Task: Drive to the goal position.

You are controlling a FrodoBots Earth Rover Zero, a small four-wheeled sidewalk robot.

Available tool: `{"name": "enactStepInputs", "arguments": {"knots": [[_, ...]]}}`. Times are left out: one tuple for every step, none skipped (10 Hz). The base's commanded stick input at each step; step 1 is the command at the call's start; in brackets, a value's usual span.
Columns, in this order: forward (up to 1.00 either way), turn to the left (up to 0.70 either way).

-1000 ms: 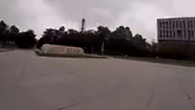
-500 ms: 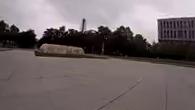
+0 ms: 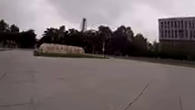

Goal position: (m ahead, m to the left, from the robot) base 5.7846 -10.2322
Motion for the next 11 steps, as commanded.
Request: {"name": "enactStepInputs", "arguments": {"knots": [[0.7, 0.0], [0.7, 0.0], [0.7, 0.0], [0.7, 0.0], [0.7, 0.0], [0.7, 0.0], [0.7, 0.0], [0.7, 0.0], [0.7, 0.0], [0.7, 0.0], [0.7, 0.0]]}}
